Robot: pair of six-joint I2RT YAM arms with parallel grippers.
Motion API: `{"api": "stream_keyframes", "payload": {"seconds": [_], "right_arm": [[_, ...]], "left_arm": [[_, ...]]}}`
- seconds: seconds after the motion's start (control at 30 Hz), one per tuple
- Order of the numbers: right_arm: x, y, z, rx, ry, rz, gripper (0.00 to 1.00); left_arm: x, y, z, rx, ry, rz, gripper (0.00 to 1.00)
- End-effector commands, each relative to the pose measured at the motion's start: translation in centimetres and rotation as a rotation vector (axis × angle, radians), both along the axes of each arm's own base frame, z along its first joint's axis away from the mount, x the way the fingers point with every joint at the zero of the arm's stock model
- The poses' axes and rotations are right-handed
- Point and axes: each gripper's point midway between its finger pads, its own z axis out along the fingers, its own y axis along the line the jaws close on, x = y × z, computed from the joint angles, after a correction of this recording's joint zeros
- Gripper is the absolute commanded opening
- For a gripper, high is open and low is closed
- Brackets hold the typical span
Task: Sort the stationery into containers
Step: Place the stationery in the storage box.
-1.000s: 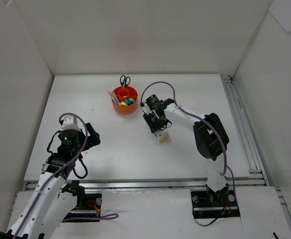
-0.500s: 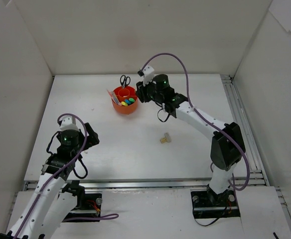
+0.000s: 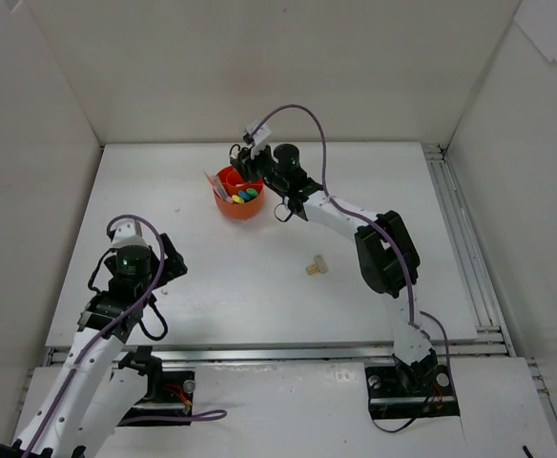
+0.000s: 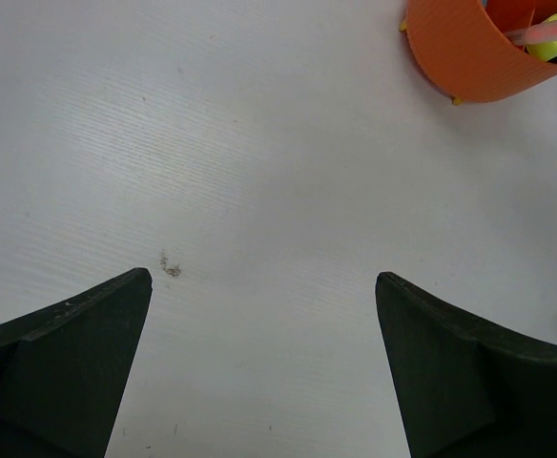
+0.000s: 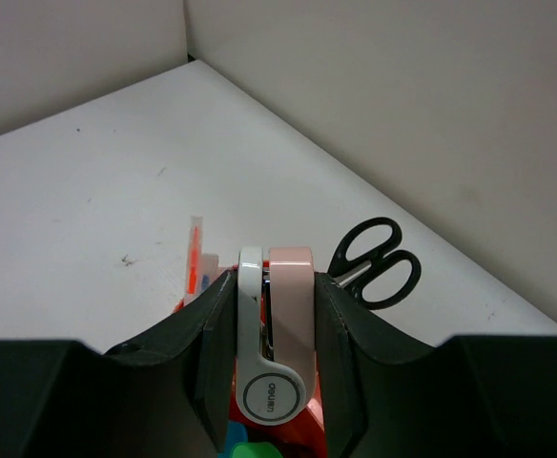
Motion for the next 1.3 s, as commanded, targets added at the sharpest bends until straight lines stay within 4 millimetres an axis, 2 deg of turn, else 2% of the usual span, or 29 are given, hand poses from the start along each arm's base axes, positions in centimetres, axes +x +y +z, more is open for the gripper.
{"api": "stream_keyframes", "payload": {"seconds": [0.0,0.03,0.17,0.53,0.87,1.03,1.17,1.27], "right_arm": [[1.0,1.0,6.4,0.105,-0.217,0.024,0.11],[1.3,1.3,5.3,0.096,-0.211,0.025,0.11],[2.2,1.9,3.6,0.079,-0.217,0.028,0.13],[3.0,3.0,2.7,0.096,-0.221,0.037,0.16],[2.8,2.8,-2.2,0.066,-0.141,0.04,0.22],[1.7,2.7,-2.2,0.081,-0.13,0.064,0.31],[0.9,2.7,-1.9,0.097,-0.127,0.081,0.43],[1.0,2.5,-1.5,0.102,-0.13,0.074,0.44]], "left_arm": [[0.6,0.4,3.0,-0.013,-0.072,0.038,1.0],[0.5,0.5,3.0,-0.011,-0.07,0.043,1.0],[0.3,0.6,2.9,-0.013,-0.075,0.05,1.0],[0.1,0.8,2.6,-0.009,-0.07,0.055,0.99],[0.2,0.6,2.7,-0.009,-0.071,0.052,0.99],[0.1,0.6,2.8,-0.012,-0.074,0.051,1.0],[0.0,0.5,2.9,-0.015,-0.078,0.049,1.0],[-0.1,0.5,3.0,-0.022,-0.081,0.047,1.0]]}}
